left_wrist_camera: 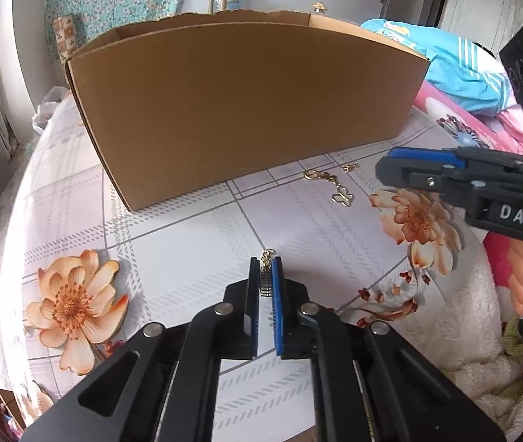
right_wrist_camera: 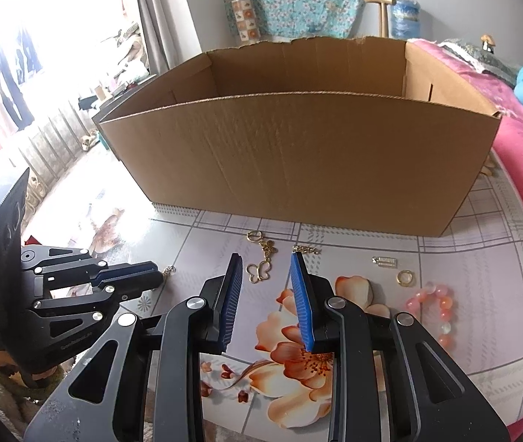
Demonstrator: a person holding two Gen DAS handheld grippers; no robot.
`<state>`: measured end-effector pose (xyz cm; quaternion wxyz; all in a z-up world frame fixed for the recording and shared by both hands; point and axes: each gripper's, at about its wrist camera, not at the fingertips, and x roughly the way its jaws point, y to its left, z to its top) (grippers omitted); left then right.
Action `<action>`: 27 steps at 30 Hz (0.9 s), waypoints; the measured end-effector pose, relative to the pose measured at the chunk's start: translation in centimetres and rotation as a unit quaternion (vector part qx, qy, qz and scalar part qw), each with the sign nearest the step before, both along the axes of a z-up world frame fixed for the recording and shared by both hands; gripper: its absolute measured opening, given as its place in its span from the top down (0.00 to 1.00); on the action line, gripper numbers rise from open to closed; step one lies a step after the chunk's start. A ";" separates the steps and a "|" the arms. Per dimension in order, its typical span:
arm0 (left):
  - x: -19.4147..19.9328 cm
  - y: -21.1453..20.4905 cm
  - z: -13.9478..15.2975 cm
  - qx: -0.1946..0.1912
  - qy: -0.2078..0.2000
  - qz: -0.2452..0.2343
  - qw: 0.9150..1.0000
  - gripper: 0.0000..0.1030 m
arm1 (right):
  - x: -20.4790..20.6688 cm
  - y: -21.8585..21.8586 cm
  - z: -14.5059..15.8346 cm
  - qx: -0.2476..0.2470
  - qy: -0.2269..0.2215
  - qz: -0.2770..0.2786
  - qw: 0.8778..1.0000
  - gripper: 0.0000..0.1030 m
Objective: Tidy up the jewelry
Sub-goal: 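Lift the gold charm with the left tool and carry it toward the box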
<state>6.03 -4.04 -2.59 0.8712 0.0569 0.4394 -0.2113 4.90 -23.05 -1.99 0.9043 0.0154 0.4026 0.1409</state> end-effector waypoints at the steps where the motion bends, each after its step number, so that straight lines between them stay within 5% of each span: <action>1: -0.1 0.0 0.2 -0.005 -0.006 -0.002 1.000 0.99 | -0.1 0.0 0.1 0.000 -0.001 -0.001 1.000 0.74; 13: -0.9 1.3 2.2 -0.055 -0.059 0.005 0.997 1.00 | 0.3 1.3 0.3 -0.020 -0.007 0.023 1.000 0.74; 27: -0.3 2.3 1.1 -0.068 -0.042 0.003 0.997 1.00 | 3.6 3.2 -1.9 -0.100 0.023 0.069 0.992 0.80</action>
